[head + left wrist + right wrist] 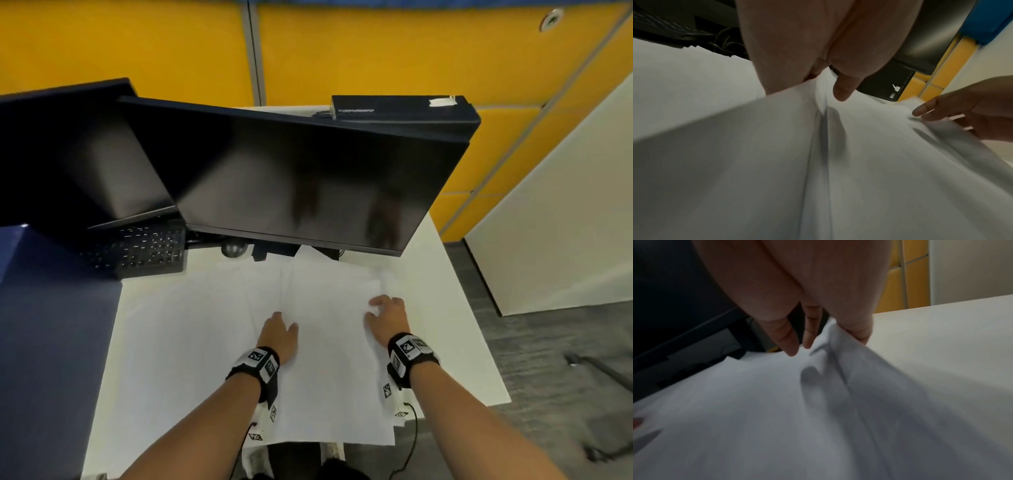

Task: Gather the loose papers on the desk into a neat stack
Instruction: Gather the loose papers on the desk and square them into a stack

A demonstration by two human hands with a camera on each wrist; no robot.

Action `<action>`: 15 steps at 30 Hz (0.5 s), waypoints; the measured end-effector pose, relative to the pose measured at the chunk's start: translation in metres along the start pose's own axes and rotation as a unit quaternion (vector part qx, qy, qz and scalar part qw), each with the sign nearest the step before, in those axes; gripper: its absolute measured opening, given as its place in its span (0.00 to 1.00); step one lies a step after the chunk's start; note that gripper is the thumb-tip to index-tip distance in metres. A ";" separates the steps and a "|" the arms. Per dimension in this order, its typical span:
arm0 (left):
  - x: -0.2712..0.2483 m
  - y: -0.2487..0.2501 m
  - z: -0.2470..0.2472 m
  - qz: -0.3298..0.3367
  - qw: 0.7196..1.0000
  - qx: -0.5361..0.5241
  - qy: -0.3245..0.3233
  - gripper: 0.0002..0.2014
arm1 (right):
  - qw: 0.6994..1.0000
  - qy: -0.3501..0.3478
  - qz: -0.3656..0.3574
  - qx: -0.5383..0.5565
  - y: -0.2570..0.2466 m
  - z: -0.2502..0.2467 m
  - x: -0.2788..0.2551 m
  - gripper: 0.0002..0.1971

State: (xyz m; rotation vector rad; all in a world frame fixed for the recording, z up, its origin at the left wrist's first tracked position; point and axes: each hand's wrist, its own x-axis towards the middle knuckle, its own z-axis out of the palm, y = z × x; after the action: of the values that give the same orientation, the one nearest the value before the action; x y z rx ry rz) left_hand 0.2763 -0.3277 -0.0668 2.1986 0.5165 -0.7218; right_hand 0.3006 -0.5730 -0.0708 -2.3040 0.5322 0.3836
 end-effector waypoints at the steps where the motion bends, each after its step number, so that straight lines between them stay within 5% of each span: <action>1: -0.003 -0.003 -0.004 0.000 1.000 -0.004 0.011 0.28 | 1.000 0.003 -0.026 0.017 0.000 -0.001 -0.003 0.18; 5: -0.017 -0.022 -0.016 -0.029 0.994 0.104 0.021 0.25 | 0.997 0.057 0.041 -0.020 0.018 -0.005 -0.012 0.31; 7: -0.024 -0.031 -0.016 -0.043 0.987 0.157 -0.015 0.20 | 0.992 0.038 0.094 -0.078 0.034 0.001 -0.022 0.28; 11: -0.034 -0.044 0.001 -0.049 0.973 0.206 -0.095 0.14 | 0.972 -0.063 0.038 -0.222 0.037 0.021 -0.055 0.21; 15: -0.043 -0.051 0.013 -0.042 0.973 0.192 -0.118 0.15 | 0.972 -0.062 0.070 -0.216 0.031 0.029 -0.057 0.18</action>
State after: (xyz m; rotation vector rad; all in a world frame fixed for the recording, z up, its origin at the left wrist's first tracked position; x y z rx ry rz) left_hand 0.2116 -0.3108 -0.0736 2.4059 0.3719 -1.1955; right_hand 0.2323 -0.5576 -0.0856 -2.6390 0.5947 0.7726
